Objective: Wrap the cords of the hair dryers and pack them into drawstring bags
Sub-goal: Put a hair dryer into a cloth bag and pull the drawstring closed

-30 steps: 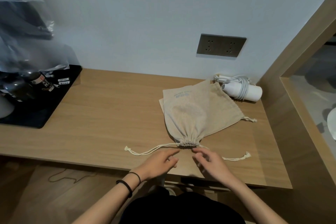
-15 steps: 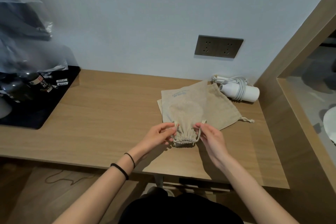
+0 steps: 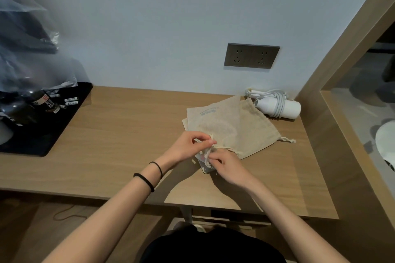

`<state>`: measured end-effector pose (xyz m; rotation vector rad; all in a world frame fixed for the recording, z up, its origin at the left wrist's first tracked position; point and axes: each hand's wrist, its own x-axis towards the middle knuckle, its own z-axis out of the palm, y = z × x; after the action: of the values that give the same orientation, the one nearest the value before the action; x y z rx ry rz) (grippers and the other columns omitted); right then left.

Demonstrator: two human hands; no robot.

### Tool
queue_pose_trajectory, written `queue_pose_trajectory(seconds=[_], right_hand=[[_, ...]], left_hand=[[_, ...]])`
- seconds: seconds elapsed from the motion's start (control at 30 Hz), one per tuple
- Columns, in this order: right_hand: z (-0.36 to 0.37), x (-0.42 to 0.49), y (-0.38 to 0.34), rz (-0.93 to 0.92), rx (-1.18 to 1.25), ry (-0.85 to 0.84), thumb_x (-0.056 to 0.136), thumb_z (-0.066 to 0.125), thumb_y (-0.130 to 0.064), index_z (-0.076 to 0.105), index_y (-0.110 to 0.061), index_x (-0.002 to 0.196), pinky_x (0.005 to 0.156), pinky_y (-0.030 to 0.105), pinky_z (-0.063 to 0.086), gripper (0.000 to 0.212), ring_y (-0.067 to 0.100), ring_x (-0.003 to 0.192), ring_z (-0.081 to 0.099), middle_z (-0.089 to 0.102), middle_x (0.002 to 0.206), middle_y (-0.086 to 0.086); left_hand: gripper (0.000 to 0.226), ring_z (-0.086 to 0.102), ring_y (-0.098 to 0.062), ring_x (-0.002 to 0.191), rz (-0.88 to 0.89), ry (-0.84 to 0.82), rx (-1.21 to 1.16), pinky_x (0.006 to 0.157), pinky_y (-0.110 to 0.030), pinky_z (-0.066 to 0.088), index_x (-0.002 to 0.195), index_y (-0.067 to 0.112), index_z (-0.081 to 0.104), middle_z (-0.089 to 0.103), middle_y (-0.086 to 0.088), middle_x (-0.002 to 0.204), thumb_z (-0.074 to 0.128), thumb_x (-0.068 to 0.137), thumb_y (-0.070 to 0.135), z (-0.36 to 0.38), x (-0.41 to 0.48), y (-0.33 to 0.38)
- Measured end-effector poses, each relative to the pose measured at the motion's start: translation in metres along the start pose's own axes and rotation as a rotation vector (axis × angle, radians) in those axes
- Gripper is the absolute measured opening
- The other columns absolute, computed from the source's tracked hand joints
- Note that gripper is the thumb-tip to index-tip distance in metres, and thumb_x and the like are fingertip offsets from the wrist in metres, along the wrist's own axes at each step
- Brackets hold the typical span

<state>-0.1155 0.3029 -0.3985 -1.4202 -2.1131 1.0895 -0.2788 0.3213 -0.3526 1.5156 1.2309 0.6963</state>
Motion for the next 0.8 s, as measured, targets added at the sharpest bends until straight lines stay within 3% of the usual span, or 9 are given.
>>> queue_pose_trajectory(seconds=[0.07, 0.13, 0.23, 0.4, 0.5, 0.63, 0.73, 0.8], right_hand=[[0.001, -0.003, -0.002, 0.02, 0.017, -0.017, 0.092, 0.055, -0.019, 0.064, -0.009, 0.067, 0.065, 0.025, 0.04, 0.029, 0.005, 0.071, 0.054, 0.061, 0.078, -0.016], [0.0, -0.01, -0.006, 0.034, 0.062, 0.026, 0.091, 0.058, -0.028, 0.073, -0.021, 0.077, 0.061, 0.017, 0.04, 0.021, 0.004, 0.068, 0.056, 0.063, 0.073, -0.014], [-0.005, -0.02, -0.01, 0.028, 0.156, 0.081, 0.093, 0.056, -0.028, 0.071, -0.028, 0.074, 0.061, 0.016, 0.038, 0.024, 0.002, 0.065, 0.054, 0.06, 0.064, -0.011], [-0.019, -0.033, -0.012, 0.141, 0.286, 0.085, 0.096, 0.053, -0.021, 0.075, -0.018, 0.083, 0.058, 0.006, 0.039, 0.025, -0.008, 0.063, 0.055, 0.067, 0.074, -0.005], [-0.027, -0.036, -0.011, 0.2, 0.4, 0.1, 0.096, 0.052, -0.018, 0.072, -0.019, 0.073, 0.055, 0.004, 0.04, 0.031, -0.003, 0.065, 0.06, 0.073, 0.086, 0.004], [-0.034, -0.031, -0.002, 0.325, 0.552, 0.144, 0.094, 0.056, -0.019, 0.075, -0.002, 0.082, 0.063, 0.014, 0.041, 0.029, 0.01, 0.069, 0.056, 0.074, 0.088, 0.007], [-0.043, -0.026, 0.0, 0.442, 0.818, 0.125, 0.092, 0.058, -0.013, 0.071, 0.0, 0.102, 0.064, 0.02, 0.039, 0.021, 0.004, 0.058, 0.056, 0.073, 0.087, 0.012], [-0.049, -0.021, -0.004, 0.523, 0.992, 0.097, 0.089, 0.06, -0.006, 0.068, 0.003, 0.103, 0.056, 0.015, 0.04, 0.018, -0.001, 0.053, 0.06, 0.072, 0.083, 0.008]], left_hand=[[0.015, 0.052, 0.01, 0.059, 0.025, -0.042, 0.038, 0.058, -0.006, 0.039, 0.094, 0.007, 0.072, 0.066, 0.006, 0.085, 0.064, 0.089, 0.019, 0.0, 0.005, 0.005], [0.014, 0.052, 0.007, 0.063, 0.052, -0.082, 0.076, 0.062, -0.009, 0.041, 0.094, 0.007, 0.069, 0.066, 0.005, 0.087, 0.061, 0.091, 0.019, 0.002, 0.009, 0.007], [0.013, 0.058, -0.005, 0.077, 0.081, -0.151, 0.091, 0.07, -0.018, 0.044, 0.097, 0.006, 0.059, 0.069, -0.002, 0.091, 0.052, 0.097, 0.017, 0.004, 0.013, 0.006], [0.012, 0.046, -0.002, 0.061, 0.15, -0.222, 0.412, 0.056, -0.018, 0.033, 0.094, 0.018, 0.041, 0.057, 0.005, 0.075, 0.036, 0.102, 0.026, 0.011, 0.016, 0.003], [0.01, 0.042, -0.008, 0.058, 0.14, -0.281, 0.426, 0.055, -0.02, 0.035, 0.1, 0.019, 0.032, 0.048, 0.008, 0.068, 0.034, 0.102, 0.029, 0.014, 0.014, -0.001], [0.013, 0.031, -0.009, 0.055, 0.071, -0.273, 0.371, 0.053, -0.023, 0.028, 0.102, 0.015, 0.039, 0.037, 0.006, 0.062, 0.041, 0.101, 0.027, 0.01, 0.011, -0.003], [0.019, 0.033, -0.007, 0.056, 0.064, -0.244, 0.388, 0.051, -0.019, 0.027, 0.085, 0.016, 0.047, 0.042, 0.007, 0.064, 0.043, 0.1, 0.027, 0.005, 0.007, -0.002], [0.025, 0.033, -0.006, 0.055, 0.068, -0.282, 0.406, 0.05, -0.018, 0.027, 0.076, 0.022, 0.044, 0.042, 0.008, 0.064, 0.044, 0.1, 0.026, 0.003, 0.004, 0.0]])
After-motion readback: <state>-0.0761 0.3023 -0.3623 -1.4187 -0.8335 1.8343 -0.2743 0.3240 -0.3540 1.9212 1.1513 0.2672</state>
